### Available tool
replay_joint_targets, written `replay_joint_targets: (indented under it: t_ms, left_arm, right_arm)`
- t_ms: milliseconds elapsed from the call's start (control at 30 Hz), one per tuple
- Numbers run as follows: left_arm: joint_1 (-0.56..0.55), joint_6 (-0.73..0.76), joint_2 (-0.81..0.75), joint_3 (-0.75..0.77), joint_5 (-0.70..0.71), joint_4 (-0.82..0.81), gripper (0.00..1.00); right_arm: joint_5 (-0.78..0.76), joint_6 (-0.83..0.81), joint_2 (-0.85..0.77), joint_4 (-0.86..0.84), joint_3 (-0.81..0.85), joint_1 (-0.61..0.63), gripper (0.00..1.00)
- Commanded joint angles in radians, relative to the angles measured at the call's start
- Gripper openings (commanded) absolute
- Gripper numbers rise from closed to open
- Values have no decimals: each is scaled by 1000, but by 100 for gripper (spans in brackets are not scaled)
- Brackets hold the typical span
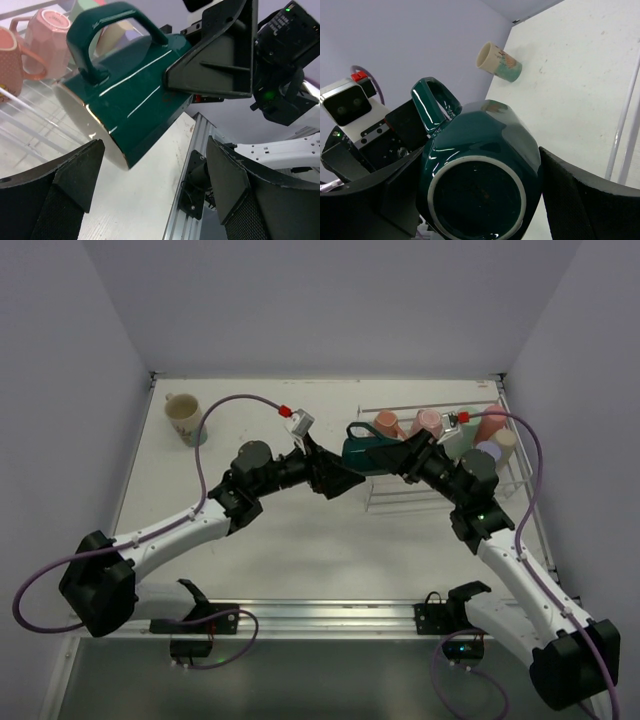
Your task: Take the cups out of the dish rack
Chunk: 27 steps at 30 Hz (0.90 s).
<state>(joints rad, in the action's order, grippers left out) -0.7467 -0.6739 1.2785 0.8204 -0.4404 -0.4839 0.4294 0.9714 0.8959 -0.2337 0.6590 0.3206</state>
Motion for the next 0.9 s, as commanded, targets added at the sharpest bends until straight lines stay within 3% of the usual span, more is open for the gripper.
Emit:
replay_joint_targets:
  t_ms: [0,167,267,300,433,500,567,600,700,867]
  left_arm:
    - [-11,-13,10,46,2,-123,89]
    - [-17,-32,18,43,2,-169,80]
    - [-17,-55,16,30,3,-214,55]
    - [-17,-61,13,19,6,-240,37]
    - [-17,-67,-17,-7,51,-251,14]
    - [-17,-56,-47,-20,95,-230,1]
    - [-17,-35,-77,-23,129,-216,0]
    - [-17,-18,-90,-24,144,-200,0]
    - [-19,26,-131,-18,193,-159,0]
    - [-17,152,-182,90,374,60,0]
  right_arm:
    - [86,78,-5,-199,10,0,39]
    - [115,125,31,-274,-24,0,39]
    - [127,151,44,-312,-36,0,39]
    - [134,161,52,-326,-42,0,39]
    - [143,205,80,-375,-70,0,47]
    - [144,214,89,-386,-79,0,60]
    - [155,222,97,-394,-79,0,72]
    - [158,227,101,-397,-79,0,84]
    - [172,231,104,-398,-75,0,99]
    - [172,227,94,-389,-84,-2,99]
